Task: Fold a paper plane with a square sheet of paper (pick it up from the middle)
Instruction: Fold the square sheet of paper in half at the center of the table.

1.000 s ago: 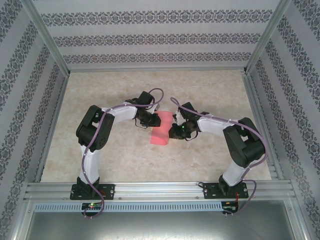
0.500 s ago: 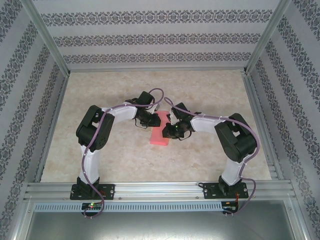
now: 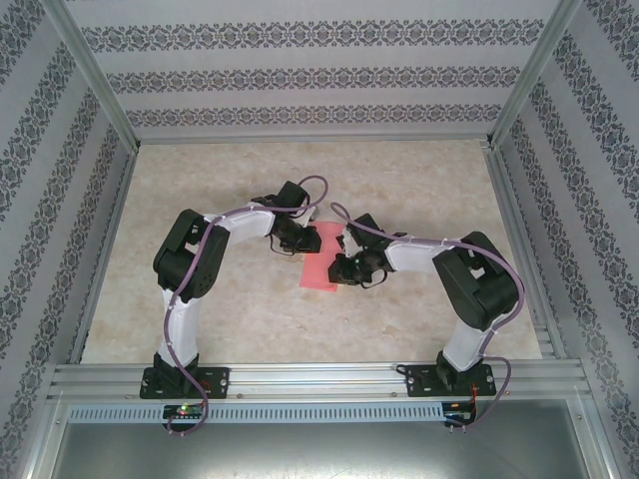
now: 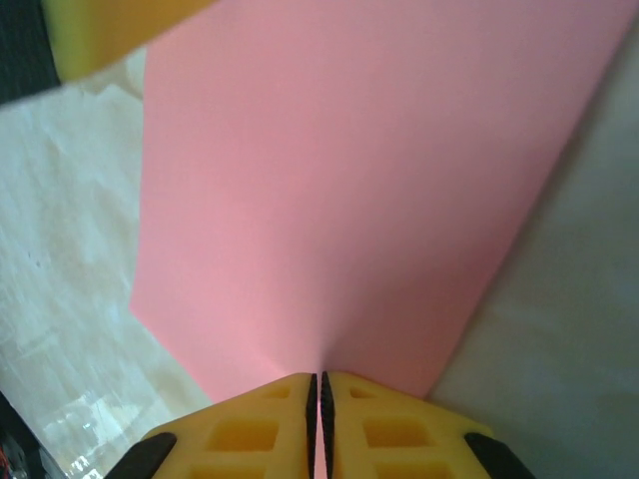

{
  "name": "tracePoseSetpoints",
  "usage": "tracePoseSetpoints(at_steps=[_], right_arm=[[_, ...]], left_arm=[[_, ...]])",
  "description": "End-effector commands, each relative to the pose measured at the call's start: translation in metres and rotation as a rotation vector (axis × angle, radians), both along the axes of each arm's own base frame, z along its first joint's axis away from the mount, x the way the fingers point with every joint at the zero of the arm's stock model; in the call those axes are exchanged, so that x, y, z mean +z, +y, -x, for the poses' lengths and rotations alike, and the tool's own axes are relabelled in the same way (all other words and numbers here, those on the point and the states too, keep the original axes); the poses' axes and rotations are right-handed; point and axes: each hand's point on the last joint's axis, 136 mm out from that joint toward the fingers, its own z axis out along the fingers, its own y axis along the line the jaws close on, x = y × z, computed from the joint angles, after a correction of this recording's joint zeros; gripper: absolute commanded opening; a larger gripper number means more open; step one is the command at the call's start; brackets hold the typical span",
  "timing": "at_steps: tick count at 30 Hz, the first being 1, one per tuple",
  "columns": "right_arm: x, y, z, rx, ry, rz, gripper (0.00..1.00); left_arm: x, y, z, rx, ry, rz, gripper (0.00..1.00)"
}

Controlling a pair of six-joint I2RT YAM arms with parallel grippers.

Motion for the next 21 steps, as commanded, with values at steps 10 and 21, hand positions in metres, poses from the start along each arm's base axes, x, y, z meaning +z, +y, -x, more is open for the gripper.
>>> tracePoseSetpoints(at_steps=[10, 21], right_arm=[[-0.013, -0.022, 0.058, 0.011, 0.122, 0.076, 0.13], [0.034, 0.016, 0.008, -0.061, 0.008, -0.132, 0.13]], left_arm=[[-0.058, 0.041, 0.038, -0.009, 0.169, -0.221, 0.22], [-0.057, 0.040, 0.039, -0.006, 0.167, -0.210, 0.22]])
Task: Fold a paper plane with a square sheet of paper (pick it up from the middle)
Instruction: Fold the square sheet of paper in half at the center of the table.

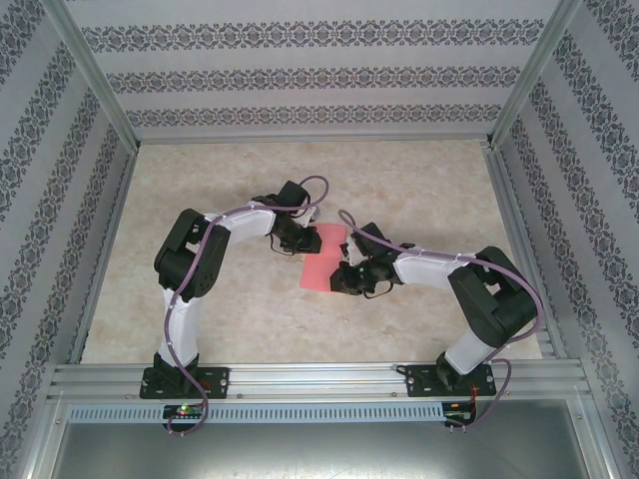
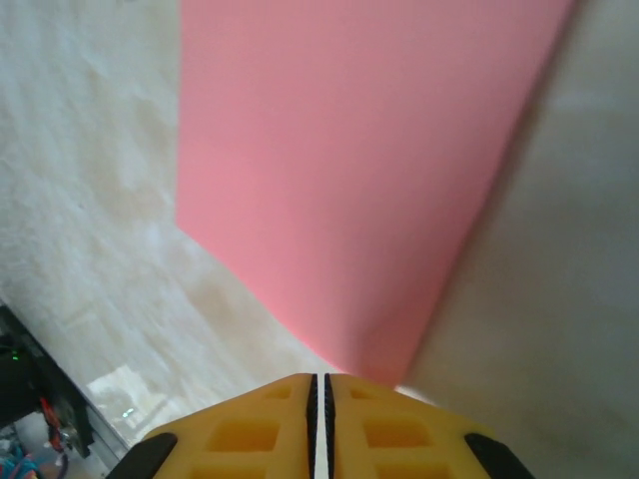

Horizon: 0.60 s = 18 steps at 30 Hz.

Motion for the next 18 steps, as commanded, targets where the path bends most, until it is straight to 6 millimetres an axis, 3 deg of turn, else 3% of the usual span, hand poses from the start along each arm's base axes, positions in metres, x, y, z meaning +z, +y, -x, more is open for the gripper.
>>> tracePoseSetpoints(at_steps=[1, 5, 10, 18], right_arm=[[0.011, 0.015, -0.016, -0.012, -0.018, -0.060, 0.13], [-0.009, 0.012, -0.011, -0.001, 0.013, -0.021, 0.13], [-0.024, -0.005, 0.003, 0.006, 0.045, 0.052, 0.13], [-0.022, -0.029, 0.030, -0.003, 0.070, 0.093, 0.14]], left_arm=[[-0.057, 0.041, 0.037, 0.003, 0.152, -0.211, 0.22], [-0.055, 0.041, 0.037, -0.002, 0.149, -0.209, 0.22], [-0.056, 0.040, 0.037, -0.001, 0.146, -0.205, 0.22], [-0.055, 0.040, 0.035, -0.003, 0.145, -0.204, 0.22]])
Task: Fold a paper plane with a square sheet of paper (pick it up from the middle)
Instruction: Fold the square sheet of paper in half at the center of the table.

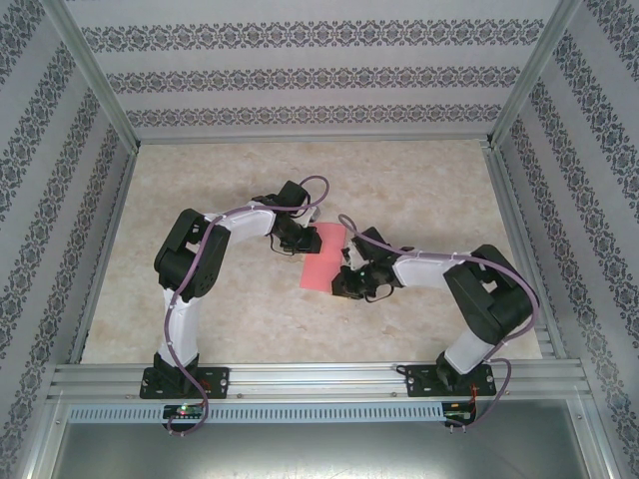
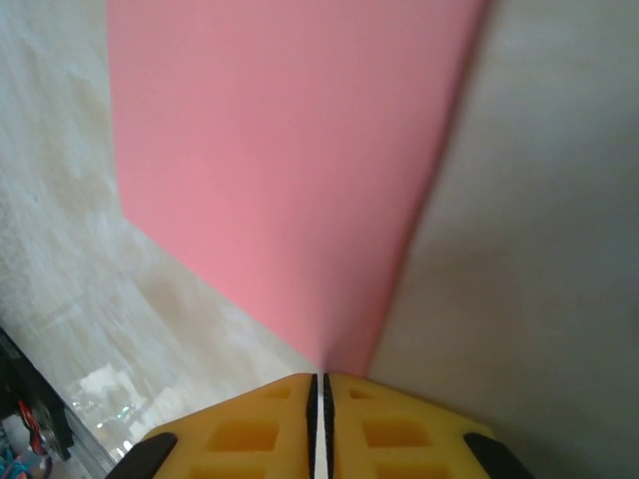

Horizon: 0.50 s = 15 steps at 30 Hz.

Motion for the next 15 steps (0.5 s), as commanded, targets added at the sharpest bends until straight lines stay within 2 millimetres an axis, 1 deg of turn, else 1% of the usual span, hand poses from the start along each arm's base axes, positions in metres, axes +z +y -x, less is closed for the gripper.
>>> tracePoseSetpoints(at_steps=[1, 3, 4, 7, 8, 10, 12, 15], right_arm=[[-0.003, -0.022, 0.017, -0.008, 0.035, 0.063, 0.14], [0.004, -0.025, 0.011, -0.033, 0.015, 0.046, 0.15], [0.011, -0.024, 0.005, -0.056, 0.000, 0.014, 0.17], [0.037, -0.022, -0.022, -0.131, -0.063, -0.085, 0.23], [0.044, -0.022, -0.031, -0.149, -0.085, -0.100, 0.27], [0.054, -0.026, -0.051, -0.190, -0.125, -0.111, 0.33], [0.059, -0.030, -0.068, -0.232, -0.138, -0.128, 0.36], [0.059, -0.036, -0.091, -0.264, -0.153, -0.103, 0.41]], left_arm=[[-0.055, 0.039, 0.036, 0.006, 0.151, -0.201, 0.22], [-0.053, 0.038, 0.035, 0.005, 0.148, -0.195, 0.22], [-0.053, 0.038, 0.035, 0.006, 0.151, -0.193, 0.22], [-0.051, 0.036, 0.035, -0.002, 0.148, -0.184, 0.22], [-0.050, 0.036, 0.035, -0.001, 0.146, -0.184, 0.22], [-0.049, 0.037, 0.035, 0.000, 0.140, -0.186, 0.22], [-0.047, 0.036, 0.034, 0.001, 0.137, -0.183, 0.22], [-0.046, 0.036, 0.034, 0.001, 0.133, -0.183, 0.22]])
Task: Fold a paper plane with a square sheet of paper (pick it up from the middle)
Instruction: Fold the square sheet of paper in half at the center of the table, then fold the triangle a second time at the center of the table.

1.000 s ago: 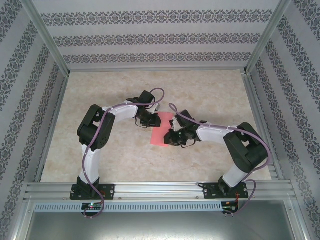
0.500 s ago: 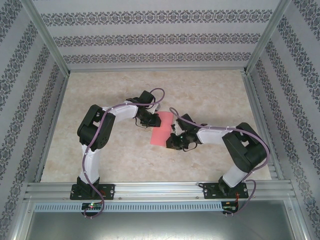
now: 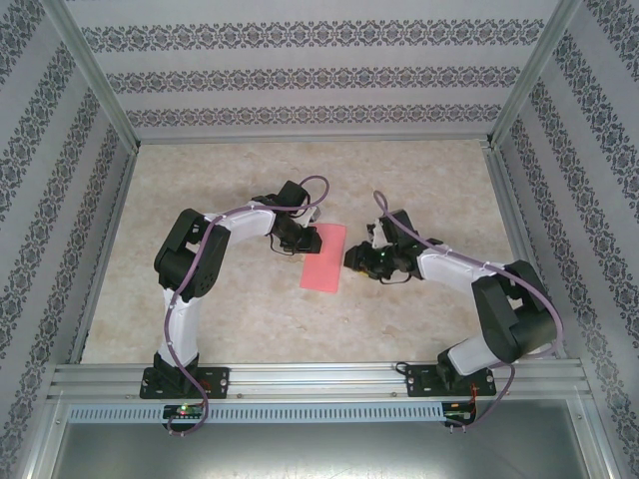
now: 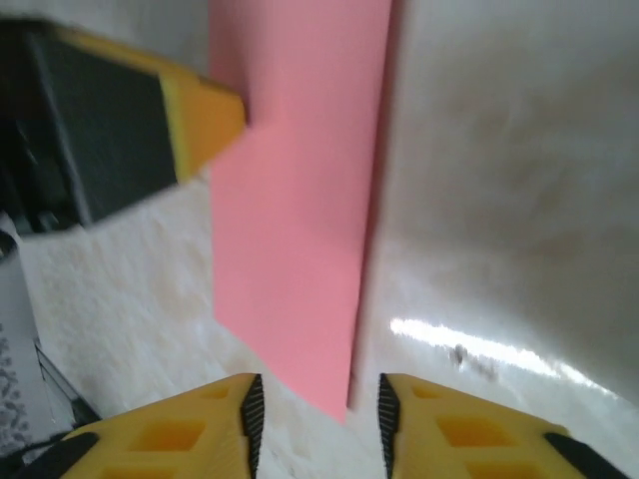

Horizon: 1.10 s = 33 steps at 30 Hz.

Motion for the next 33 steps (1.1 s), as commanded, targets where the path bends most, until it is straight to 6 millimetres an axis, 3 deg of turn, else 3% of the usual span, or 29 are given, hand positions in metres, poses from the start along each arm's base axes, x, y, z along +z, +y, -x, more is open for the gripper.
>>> tracePoseSetpoints(at_steps=[1, 9, 17, 26, 33], right_arm=[[0.009, 0.000, -0.031, -0.039, -0.040, -0.006, 0.42], [-0.004, -0.004, -0.081, -0.072, -0.035, 0.028, 0.43], [-0.020, -0.006, -0.109, -0.071, -0.005, 0.083, 0.43], [-0.033, -0.002, -0.129, -0.043, 0.014, 0.116, 0.43], [-0.034, 0.008, -0.129, -0.005, 0.017, 0.101, 0.43]], left_arm=[[-0.047, 0.037, 0.034, 0.004, 0.133, -0.188, 0.22], [-0.046, 0.037, 0.035, -0.002, 0.129, -0.185, 0.22], [-0.045, 0.038, 0.034, -0.004, 0.124, -0.187, 0.22], [-0.045, 0.038, 0.034, -0.013, 0.122, -0.188, 0.22], [-0.046, 0.037, 0.034, -0.016, 0.124, -0.185, 0.23]])
